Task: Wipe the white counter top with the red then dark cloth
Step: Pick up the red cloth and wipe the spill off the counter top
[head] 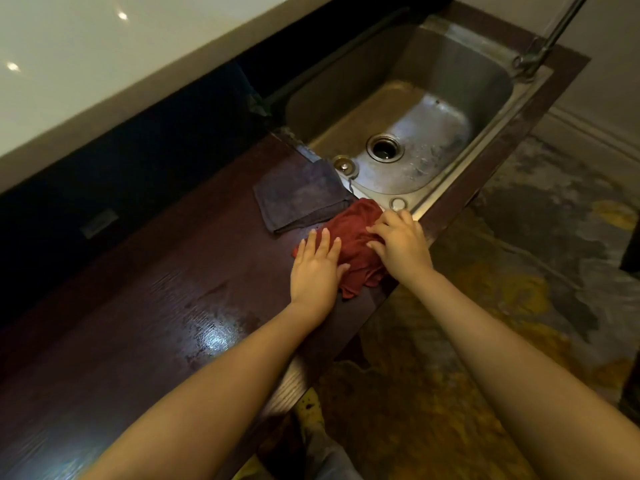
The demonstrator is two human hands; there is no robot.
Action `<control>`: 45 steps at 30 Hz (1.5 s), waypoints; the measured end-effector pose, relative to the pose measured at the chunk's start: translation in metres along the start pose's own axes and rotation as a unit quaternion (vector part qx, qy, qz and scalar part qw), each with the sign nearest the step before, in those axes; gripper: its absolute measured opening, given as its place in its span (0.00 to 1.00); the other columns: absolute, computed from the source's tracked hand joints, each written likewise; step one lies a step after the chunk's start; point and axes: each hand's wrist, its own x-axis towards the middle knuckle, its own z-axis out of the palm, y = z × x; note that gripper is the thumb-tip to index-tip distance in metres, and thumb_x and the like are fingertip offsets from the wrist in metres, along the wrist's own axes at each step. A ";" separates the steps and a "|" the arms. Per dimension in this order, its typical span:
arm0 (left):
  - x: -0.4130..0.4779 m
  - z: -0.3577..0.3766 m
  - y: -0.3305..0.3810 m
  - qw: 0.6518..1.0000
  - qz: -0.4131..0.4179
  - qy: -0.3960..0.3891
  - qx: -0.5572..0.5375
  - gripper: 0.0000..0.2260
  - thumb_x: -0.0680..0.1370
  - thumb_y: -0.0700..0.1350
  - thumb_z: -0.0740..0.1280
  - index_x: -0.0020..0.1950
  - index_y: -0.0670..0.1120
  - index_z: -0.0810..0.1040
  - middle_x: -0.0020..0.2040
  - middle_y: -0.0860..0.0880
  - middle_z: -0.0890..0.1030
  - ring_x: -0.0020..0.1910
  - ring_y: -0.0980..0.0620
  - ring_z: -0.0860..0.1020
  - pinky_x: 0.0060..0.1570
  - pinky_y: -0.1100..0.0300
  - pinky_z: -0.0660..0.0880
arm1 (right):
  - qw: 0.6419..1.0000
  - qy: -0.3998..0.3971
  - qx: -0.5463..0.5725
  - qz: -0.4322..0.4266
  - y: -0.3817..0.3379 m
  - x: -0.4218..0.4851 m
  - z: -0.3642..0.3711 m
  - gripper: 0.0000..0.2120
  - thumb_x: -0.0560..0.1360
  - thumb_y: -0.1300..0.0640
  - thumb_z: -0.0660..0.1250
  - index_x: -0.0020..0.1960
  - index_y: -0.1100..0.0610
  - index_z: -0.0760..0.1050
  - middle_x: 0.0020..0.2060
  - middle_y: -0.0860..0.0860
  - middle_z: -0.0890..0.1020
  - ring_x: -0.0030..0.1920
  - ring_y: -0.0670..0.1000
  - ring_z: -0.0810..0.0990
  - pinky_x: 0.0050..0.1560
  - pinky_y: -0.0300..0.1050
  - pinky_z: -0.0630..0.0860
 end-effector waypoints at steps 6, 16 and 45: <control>0.003 -0.012 -0.003 0.999 0.016 0.031 0.016 0.13 0.78 0.43 0.59 0.60 0.41 0.73 0.68 0.40 0.72 0.70 0.40 0.65 0.65 0.48 0.64 | 0.999 0.033 -0.033 0.027 -0.016 -0.006 0.006 0.10 0.73 0.57 0.65 0.53 0.60 0.74 0.53 0.57 0.75 0.58 0.59 0.68 0.56 0.56 0.65; -0.023 -0.070 -0.026 0.986 -0.038 0.161 -0.032 0.10 0.75 0.43 0.63 0.55 0.44 0.74 0.51 0.42 0.81 0.47 0.39 0.78 0.42 0.49 0.72 | 0.990 0.127 0.032 -0.047 -0.070 -0.006 -0.026 0.08 0.73 0.59 0.63 0.51 0.61 0.72 0.50 0.58 0.75 0.53 0.59 0.70 0.55 0.53 0.66; -0.256 -0.337 -0.269 0.846 -0.248 0.467 0.072 0.09 0.75 0.40 0.62 0.53 0.44 0.78 0.48 0.43 0.82 0.47 0.43 0.76 0.44 0.53 0.70 | 0.868 0.198 0.225 -0.396 -0.504 0.018 -0.105 0.05 0.74 0.60 0.63 0.48 0.61 0.72 0.48 0.57 0.75 0.48 0.54 0.71 0.49 0.47 0.71</control>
